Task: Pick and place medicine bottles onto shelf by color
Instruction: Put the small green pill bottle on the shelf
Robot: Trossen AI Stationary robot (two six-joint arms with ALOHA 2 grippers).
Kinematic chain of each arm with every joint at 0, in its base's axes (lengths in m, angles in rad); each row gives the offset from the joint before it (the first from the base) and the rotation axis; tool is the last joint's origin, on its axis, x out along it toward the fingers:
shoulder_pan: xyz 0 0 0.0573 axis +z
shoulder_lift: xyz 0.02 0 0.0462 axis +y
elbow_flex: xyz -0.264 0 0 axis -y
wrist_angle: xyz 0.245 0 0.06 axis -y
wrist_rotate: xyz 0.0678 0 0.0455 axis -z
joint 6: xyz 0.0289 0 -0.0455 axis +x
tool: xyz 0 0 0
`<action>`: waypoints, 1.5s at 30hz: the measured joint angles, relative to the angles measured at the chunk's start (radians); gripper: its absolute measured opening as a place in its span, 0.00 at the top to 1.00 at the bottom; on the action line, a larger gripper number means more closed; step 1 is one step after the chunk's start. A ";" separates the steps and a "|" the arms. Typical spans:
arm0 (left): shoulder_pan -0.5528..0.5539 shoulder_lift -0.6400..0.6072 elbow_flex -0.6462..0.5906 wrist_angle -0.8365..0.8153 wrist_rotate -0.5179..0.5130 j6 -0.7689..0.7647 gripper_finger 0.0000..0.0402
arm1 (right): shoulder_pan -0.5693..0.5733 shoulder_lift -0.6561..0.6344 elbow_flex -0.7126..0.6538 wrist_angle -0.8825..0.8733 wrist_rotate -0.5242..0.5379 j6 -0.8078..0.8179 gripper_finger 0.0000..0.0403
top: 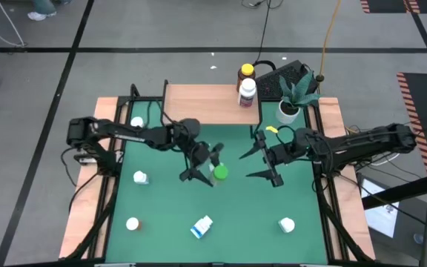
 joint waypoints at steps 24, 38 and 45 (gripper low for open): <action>0.032 0.349 0.191 0.122 0.284 -0.168 0.40 | -0.093 0.190 0.015 0.115 -0.366 0.113 0.31; 0.026 0.349 0.191 0.121 0.338 -0.147 0.40 | -0.092 0.225 0.016 0.080 -0.259 0.042 0.31; 0.028 0.349 0.191 0.119 0.336 -0.143 0.40 | -0.087 0.298 0.069 0.077 -0.307 0.050 0.31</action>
